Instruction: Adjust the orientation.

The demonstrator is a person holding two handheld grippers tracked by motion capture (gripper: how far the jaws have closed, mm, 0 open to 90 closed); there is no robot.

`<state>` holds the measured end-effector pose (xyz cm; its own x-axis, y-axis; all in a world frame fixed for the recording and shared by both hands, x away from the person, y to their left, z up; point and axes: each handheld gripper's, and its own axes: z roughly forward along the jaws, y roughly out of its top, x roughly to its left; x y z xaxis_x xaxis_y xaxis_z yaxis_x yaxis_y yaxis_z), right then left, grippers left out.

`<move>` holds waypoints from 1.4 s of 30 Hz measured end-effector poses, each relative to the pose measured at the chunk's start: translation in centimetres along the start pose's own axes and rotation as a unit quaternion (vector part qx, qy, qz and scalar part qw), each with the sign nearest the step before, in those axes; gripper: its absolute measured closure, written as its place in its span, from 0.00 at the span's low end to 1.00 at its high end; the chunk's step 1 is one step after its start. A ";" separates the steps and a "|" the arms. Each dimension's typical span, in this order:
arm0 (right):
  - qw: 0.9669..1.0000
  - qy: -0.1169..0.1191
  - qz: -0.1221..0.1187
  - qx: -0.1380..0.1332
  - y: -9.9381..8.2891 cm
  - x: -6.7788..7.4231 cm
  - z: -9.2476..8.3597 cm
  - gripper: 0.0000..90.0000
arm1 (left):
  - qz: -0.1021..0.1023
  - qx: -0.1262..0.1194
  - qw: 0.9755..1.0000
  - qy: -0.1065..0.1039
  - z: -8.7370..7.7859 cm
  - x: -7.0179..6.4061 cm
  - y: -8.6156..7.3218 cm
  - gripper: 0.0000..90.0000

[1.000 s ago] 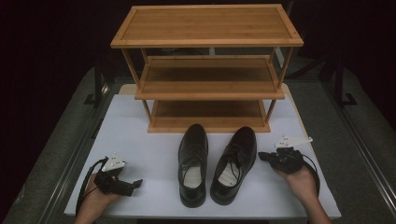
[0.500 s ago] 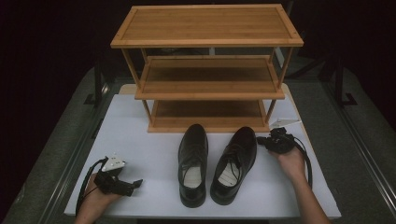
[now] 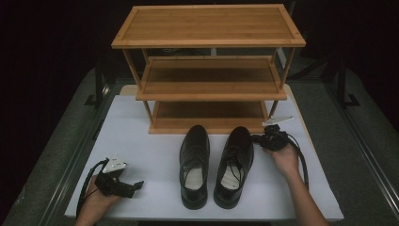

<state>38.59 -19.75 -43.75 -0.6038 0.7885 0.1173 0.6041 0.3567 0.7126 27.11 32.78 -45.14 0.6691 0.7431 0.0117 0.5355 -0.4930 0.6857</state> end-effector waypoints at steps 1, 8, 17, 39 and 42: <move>1.000 0.000 0.000 0.000 0.0 0.0 0.0 1.00 | 0.000 0.000 1.000 0.000 0.0 0.0 0.0 0.00; 1.000 0.011 -0.009 0.003 1.6 1.3 1.8 1.00 | 0.000 0.000 1.000 0.000 0.0 0.0 0.0 0.00; 1.000 0.023 -0.016 -0.002 2.1 2.2 1.8 1.00 | 0.000 -0.001 1.000 0.000 0.0 0.0 0.0 0.00; 0.996 0.075 -0.053 -0.005 -5.6 7.0 -5.2 1.00 | 0.000 -0.001 1.000 0.001 0.0 0.0 0.0 0.00; 0.995 0.085 -0.054 0.005 -5.7 7.2 -4.4 1.00 | 0.000 -0.001 1.000 0.001 0.0 0.0 0.0 0.00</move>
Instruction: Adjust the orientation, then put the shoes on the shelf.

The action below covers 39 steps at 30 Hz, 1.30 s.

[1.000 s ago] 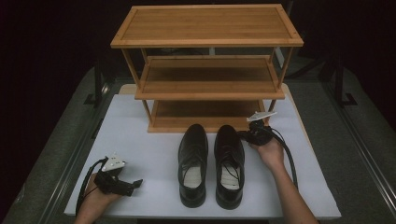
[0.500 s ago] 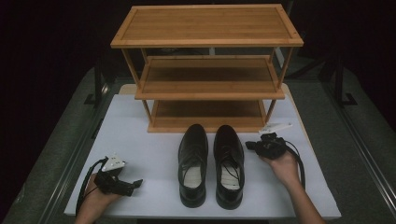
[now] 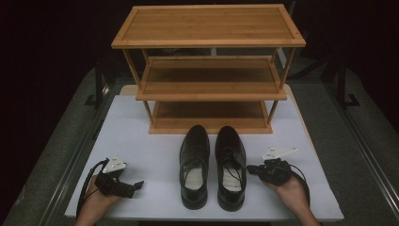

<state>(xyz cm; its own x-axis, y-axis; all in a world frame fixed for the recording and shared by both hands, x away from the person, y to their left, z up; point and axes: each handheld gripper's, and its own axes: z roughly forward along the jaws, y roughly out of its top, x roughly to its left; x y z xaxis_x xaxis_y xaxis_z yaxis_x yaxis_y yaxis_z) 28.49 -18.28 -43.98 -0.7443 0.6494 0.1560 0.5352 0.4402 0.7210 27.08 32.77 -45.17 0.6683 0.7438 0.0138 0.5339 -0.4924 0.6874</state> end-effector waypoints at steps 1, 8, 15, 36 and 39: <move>1.000 0.002 -0.001 0.002 0.0 0.1 0.2 1.00 | 0.000 0.000 1.000 0.000 0.0 0.0 0.0 0.00; 1.000 -0.002 -0.006 0.004 0.4 0.5 0.9 1.00 | 0.000 0.001 1.000 0.000 0.0 0.0 0.0 0.00; 1.000 0.005 -0.022 0.008 1.0 1.2 1.6 1.00 | 0.000 0.001 1.000 0.000 0.0 0.0 0.0 0.00; 0.998 -0.028 0.021 -0.050 1.3 -0.3 -1.8 0.54 | -0.007 -0.003 1.000 -0.003 -0.2 -0.1 0.3 0.00; 0.998 -0.025 0.018 -0.060 1.7 -0.1 -2.5 0.51 | -0.014 -0.020 1.000 -0.009 -0.8 -0.3 0.9 0.09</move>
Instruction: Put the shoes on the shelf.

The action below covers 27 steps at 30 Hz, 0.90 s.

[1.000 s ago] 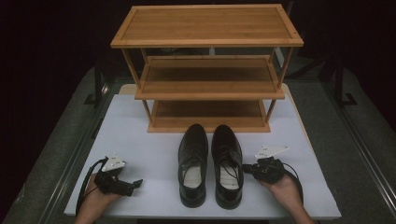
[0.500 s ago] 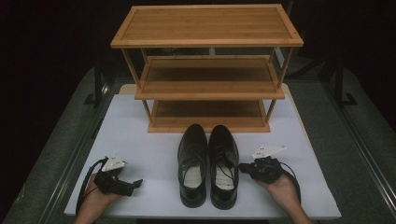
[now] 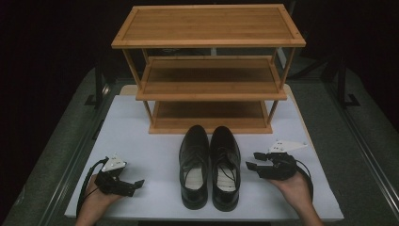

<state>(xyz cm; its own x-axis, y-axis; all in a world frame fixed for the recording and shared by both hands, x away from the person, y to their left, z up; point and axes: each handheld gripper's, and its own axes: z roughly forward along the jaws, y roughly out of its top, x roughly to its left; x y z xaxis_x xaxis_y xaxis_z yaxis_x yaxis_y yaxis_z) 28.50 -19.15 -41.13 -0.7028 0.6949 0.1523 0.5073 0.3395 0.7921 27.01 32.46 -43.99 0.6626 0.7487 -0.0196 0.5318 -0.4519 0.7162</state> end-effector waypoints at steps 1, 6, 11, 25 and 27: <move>1.000 0.002 0.000 -0.002 0.2 0.1 -0.2 0.50 | -0.005 -0.006 1.000 -0.002 -0.2 -0.1 0.3 0.14; 1.000 0.012 0.000 -0.011 0.8 0.5 -0.8 0.48 | -0.011 -0.034 0.999 -0.027 -1.2 -0.9 1.9 0.25; 0.999 0.023 -0.003 -0.022 1.7 1.1 -1.3 0.48 | -0.001 -0.065 0.996 -0.054 -1.9 -2.2 4.1 0.40; 0.998 0.056 -0.026 -0.026 4.6 2.8 -0.1 0.47 | 0.050 -0.090 0.989 -0.105 -0.8 -5.8 10.8 0.47; 0.998 0.059 -0.028 -0.025 5.0 3.0 0.2 0.47 | 0.055 -0.092 0.988 -0.112 -0.3 -6.2 11.6 0.47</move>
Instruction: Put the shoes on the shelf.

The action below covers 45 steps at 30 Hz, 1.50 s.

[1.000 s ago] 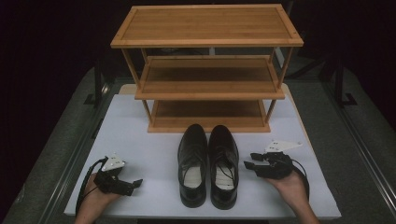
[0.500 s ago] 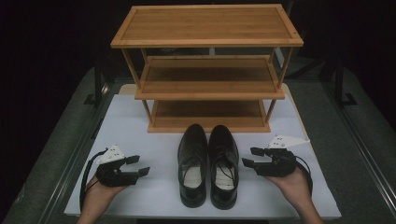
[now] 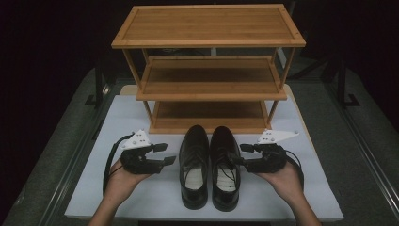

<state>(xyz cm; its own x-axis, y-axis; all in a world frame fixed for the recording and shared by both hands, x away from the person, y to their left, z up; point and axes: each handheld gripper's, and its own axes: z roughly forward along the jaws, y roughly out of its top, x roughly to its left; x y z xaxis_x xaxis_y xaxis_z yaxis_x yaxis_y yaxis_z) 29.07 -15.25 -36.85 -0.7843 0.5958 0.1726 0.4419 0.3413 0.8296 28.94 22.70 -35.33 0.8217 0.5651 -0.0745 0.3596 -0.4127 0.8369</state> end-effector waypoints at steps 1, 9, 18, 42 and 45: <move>1.000 0.000 0.000 0.000 0.0 0.0 0.0 0.47 | 0.003 0.001 1.000 -0.004 0.3 0.0 0.3 0.47; 1.000 0.010 -0.004 0.003 0.7 -0.1 1.4 0.47 | 0.011 0.003 0.999 -0.029 3.2 -0.4 1.7 0.47; 1.000 0.017 0.001 0.014 -0.1 -0.3 2.1 0.47 | 0.008 0.018 0.999 -0.049 4.8 -0.5 0.9 0.47; 0.999 0.012 -0.015 0.041 -1.1 0.8 2.8 0.96 | 0.066 0.059 0.996 -0.017 5.3 -2.4 0.5 0.96; 0.999 0.009 -0.011 0.035 -1.1 0.9 2.5 0.96 | 0.070 0.057 0.996 -0.008 5.1 -2.5 0.5 0.97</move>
<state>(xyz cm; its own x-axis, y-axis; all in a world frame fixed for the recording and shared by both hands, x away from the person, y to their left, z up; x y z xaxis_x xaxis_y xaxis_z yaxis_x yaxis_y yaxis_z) 29.00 -13.27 -38.97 -0.8019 0.5745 0.1641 0.4531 0.4056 0.7939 29.34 17.48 -37.48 0.8734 0.4861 0.0290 0.2887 -0.5648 0.7731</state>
